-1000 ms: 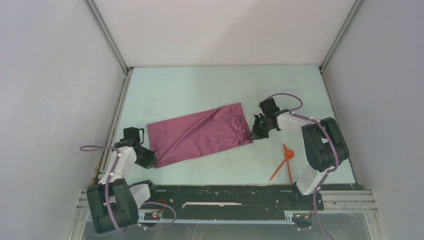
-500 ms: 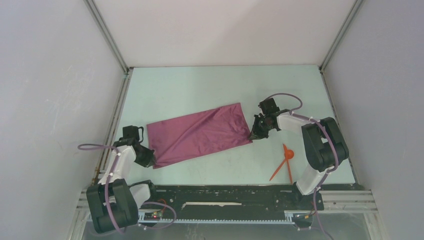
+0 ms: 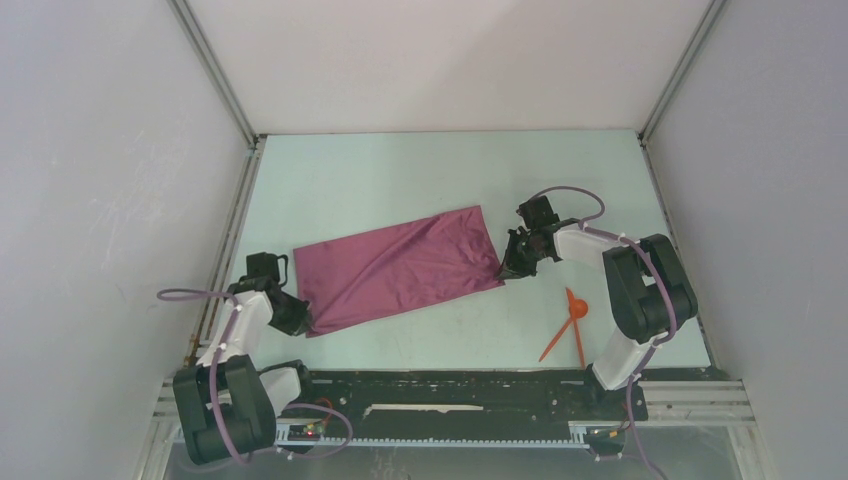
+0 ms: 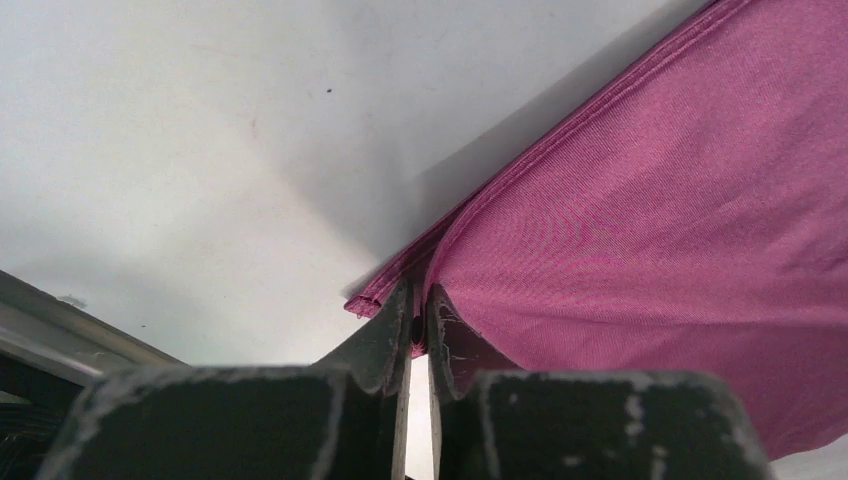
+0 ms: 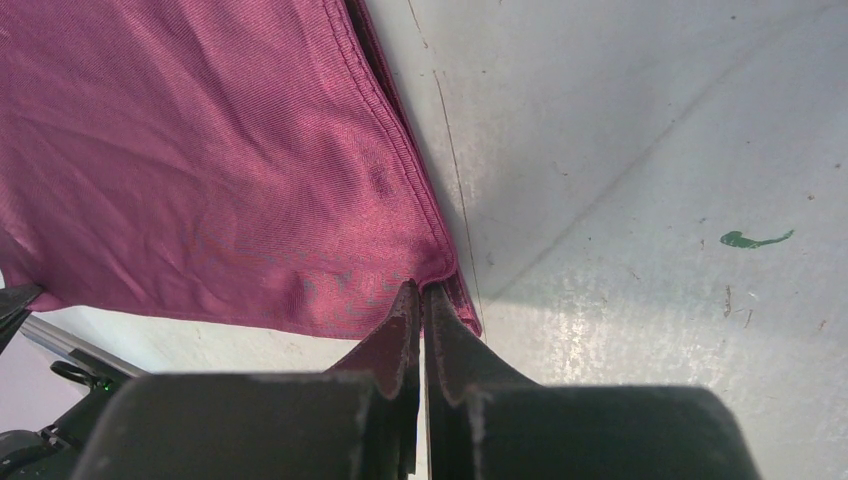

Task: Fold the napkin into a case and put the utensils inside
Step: Fold and flatten the napkin at the center of the board.

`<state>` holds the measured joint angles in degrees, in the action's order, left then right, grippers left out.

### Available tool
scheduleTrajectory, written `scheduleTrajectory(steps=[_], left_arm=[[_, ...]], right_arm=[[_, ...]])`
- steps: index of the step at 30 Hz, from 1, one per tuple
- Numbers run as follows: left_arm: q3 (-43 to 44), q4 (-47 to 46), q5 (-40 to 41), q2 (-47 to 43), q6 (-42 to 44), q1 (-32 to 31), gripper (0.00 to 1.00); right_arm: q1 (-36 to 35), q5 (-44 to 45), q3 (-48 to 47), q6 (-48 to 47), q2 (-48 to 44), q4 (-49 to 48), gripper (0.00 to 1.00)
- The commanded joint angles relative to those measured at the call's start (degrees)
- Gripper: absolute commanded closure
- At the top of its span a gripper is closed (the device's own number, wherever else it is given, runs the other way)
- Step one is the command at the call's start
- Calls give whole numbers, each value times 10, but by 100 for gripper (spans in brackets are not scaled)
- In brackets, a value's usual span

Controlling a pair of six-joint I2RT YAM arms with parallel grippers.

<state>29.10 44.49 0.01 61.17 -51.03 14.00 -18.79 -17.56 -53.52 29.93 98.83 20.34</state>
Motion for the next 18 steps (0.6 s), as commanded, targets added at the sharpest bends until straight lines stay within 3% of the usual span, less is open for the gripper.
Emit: scheduleTrajectory(steps=[1, 6, 10, 18], left_arm=[[-9, -7, 17, 1, -5, 1, 87], [1, 10, 22, -5, -13, 0, 76], [8, 27, 27, -26, -19, 0, 58], [39, 79, 23, -66, -13, 1, 42]], right_arm=[[-1, 17, 4, -5, 16, -6, 100], [-2, 14, 3, -6, 15, -8, 100], [-3, 10, 3, -7, 15, -9, 96], [-3, 9, 3, -6, 18, -10, 96]])
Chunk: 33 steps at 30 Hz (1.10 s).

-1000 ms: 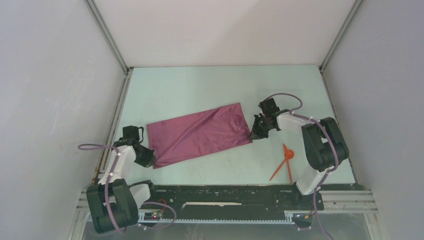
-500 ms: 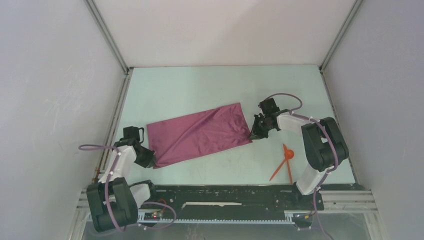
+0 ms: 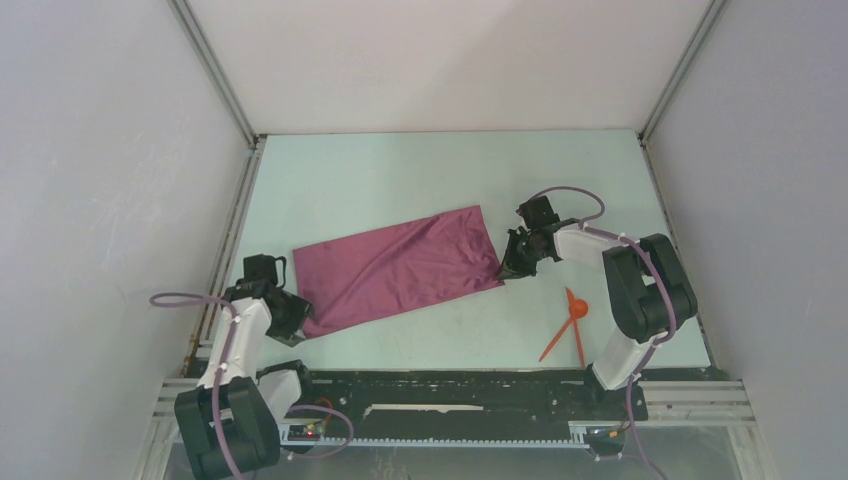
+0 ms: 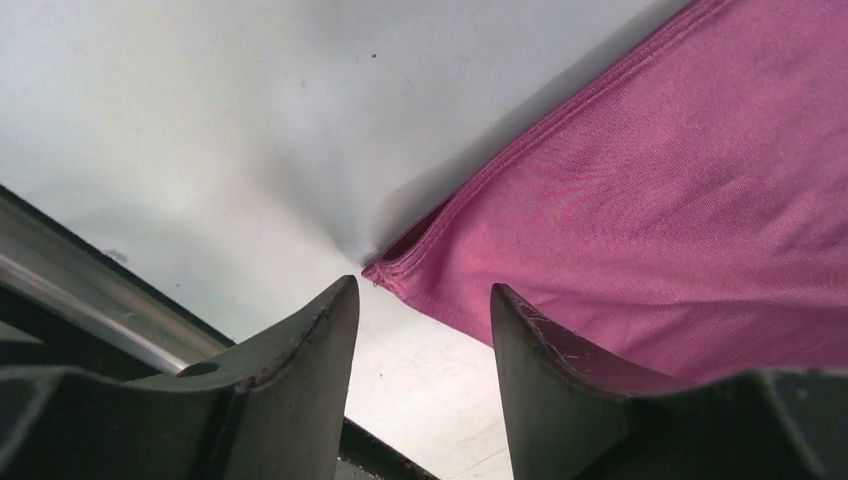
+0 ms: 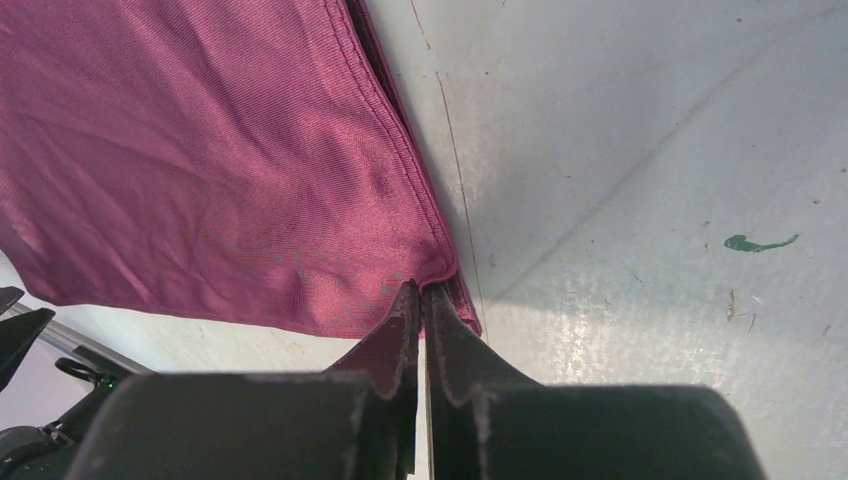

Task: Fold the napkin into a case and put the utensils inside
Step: Fold and flatten the napkin at the center of the board.

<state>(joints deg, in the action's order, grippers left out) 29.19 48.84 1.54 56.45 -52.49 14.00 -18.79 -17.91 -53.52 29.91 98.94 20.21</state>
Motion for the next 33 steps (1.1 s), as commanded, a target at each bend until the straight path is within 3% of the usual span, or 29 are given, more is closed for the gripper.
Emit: scheduleTrajectory(steps=[1, 6, 13, 17, 23, 29, 33], left_arm=[[44, 42, 2, -20, 5, 0, 41], [60, 57, -28, -34, 15, -1, 40], [81, 10, -46, 15, 33, -1, 51], [65, -1, -40, 51, 40, -1, 46], [27, -13, 17, 22, 24, -1, 45], [24, -22, 27, 56, 26, -2, 50], [19, -35, 29, 65, 26, -2, 62]], right_arm=[[-3, 13, 4, -6, 16, -9, 96], [-3, 13, 3, -6, 13, -8, 95], [-6, 4, 3, -5, 12, -13, 93], [-5, 6, 4, -5, 6, -12, 92], [-4, 4, 3, -5, 7, -12, 92], [-3, 2, 3, -6, 8, -13, 91], [-3, 2, 4, -6, 10, -13, 92]])
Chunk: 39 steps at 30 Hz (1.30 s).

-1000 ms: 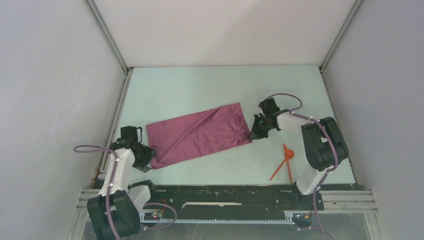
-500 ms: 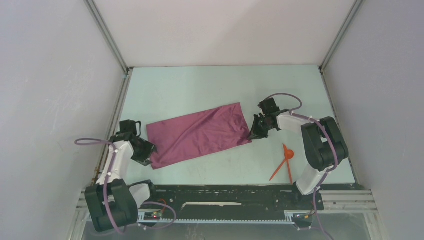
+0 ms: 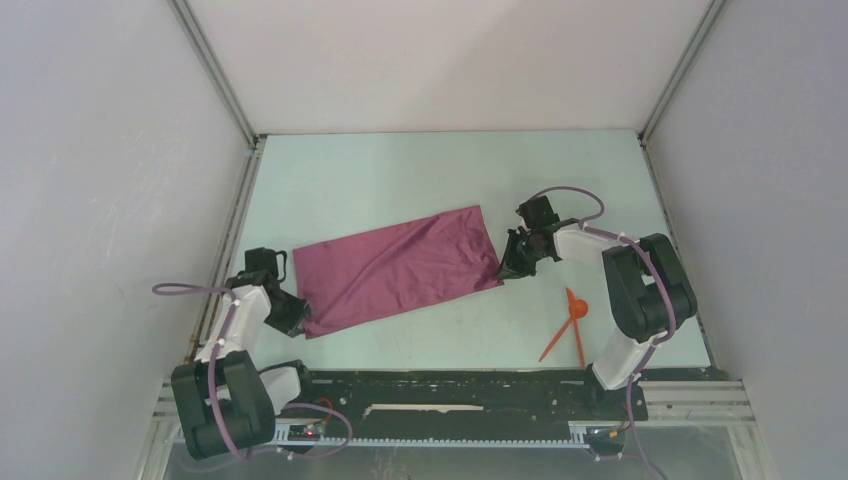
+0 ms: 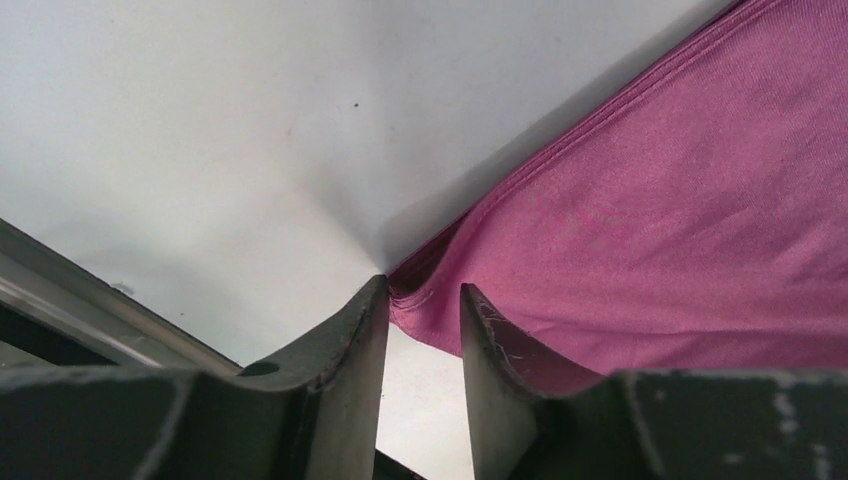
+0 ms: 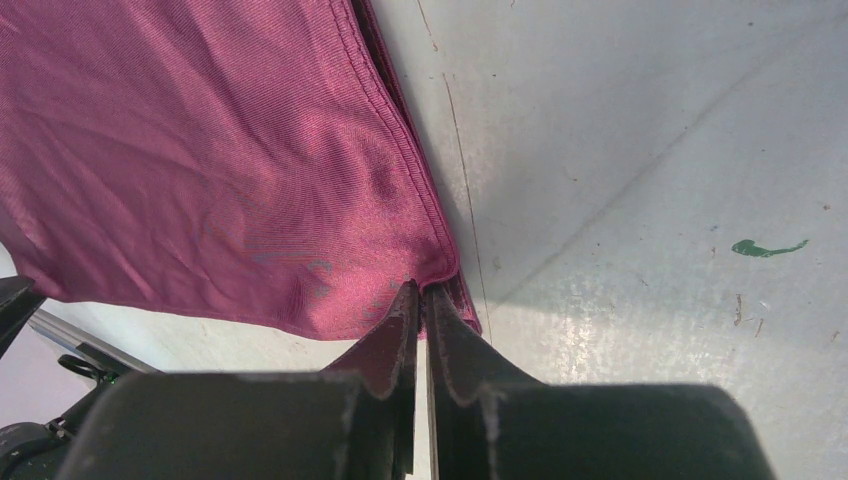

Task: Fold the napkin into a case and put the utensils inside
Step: Fold and flatten the napkin at the center of the board.

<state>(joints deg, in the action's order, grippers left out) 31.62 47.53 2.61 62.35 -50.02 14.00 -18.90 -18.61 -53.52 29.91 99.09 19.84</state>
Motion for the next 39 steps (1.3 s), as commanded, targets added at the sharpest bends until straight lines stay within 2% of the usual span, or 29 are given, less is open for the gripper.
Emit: scheduleTrajectory(steps=[1, 3, 7, 11, 18, 27, 32, 39], left_arm=[[-6, -24, 18, 8, 1, -1, 65], [-7, -25, 17, 11, 0, -2, 70], [-10, -17, 19, 6, -6, -2, 72], [-4, -3, 16, -3, -7, -2, 83], [-3, 27, -1, -38, -15, -2, 85], [-10, 25, -4, -30, -15, -2, 87], [-7, 27, 1, -23, -13, -2, 80], [8, 51, 7, -34, -12, -4, 53]], right_arm=[[-1, 9, 4, -6, 8, -9, 92], [-2, 7, 4, -5, 10, -11, 92], [-1, 4, 3, -3, 12, -15, 92], [0, 7, 3, -5, 12, -12, 92], [0, 7, 3, -4, 11, -11, 92], [-1, 6, 4, -4, 13, -11, 91], [-1, 5, 3, -4, 14, -12, 92], [-2, 4, 3, -4, 15, -13, 92]])
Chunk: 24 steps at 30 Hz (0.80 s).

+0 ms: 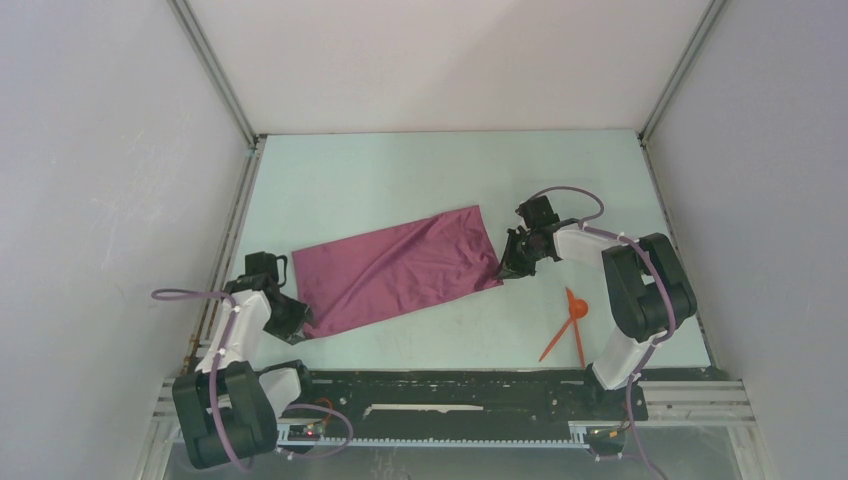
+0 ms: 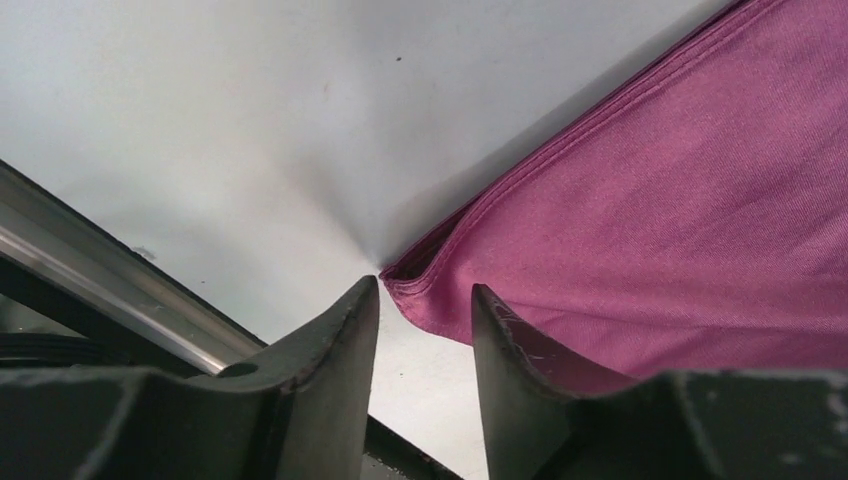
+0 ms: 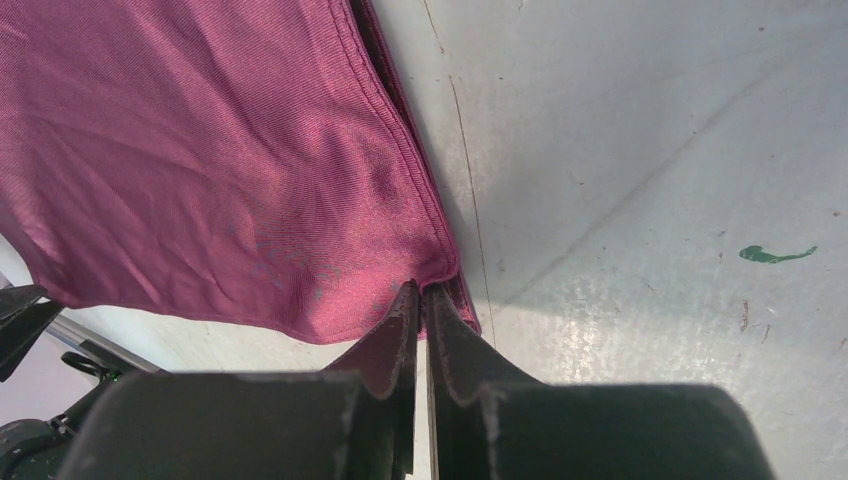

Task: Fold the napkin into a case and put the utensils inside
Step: Fold and flatten the napkin at the center of the board.

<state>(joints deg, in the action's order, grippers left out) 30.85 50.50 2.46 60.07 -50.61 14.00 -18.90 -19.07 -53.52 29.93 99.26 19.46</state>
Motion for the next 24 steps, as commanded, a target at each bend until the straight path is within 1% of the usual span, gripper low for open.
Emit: scheduleTrajectory(steps=[1, 5, 8, 9, 12, 15, 18, 21, 24], left_arm=[[21, 26, 9, -18, -4, -4, 51], [32, 41, 0, -47, -1, -12, 48], [40, 42, -18, -47, -2, -23, 46], [45, 39, -20, -45, 0, -27, 47], [47, -8, -52, -34, 6, -29, 53], [46, -35, -56, 2, 12, -29, 55], [35, -59, -51, 33, 20, -28, 55], [15, -68, -51, 42, 16, -28, 56], [0, -70, -33, 36, 12, -29, 54]], right_arm=[[-2, 9, 3, -4, 13, -9, 92], [-2, 9, 3, -5, 14, -10, 92], [-2, 9, 3, -4, 13, -10, 91], [-3, 10, 3, -4, 12, -10, 91], [-4, 10, 4, -5, 11, -10, 91], [-5, 9, 4, -6, 10, -8, 90], [-6, 10, 3, -7, 9, -7, 90], [-7, 10, 3, -7, 7, -7, 89], [-6, 8, 4, -8, 4, -7, 85]])
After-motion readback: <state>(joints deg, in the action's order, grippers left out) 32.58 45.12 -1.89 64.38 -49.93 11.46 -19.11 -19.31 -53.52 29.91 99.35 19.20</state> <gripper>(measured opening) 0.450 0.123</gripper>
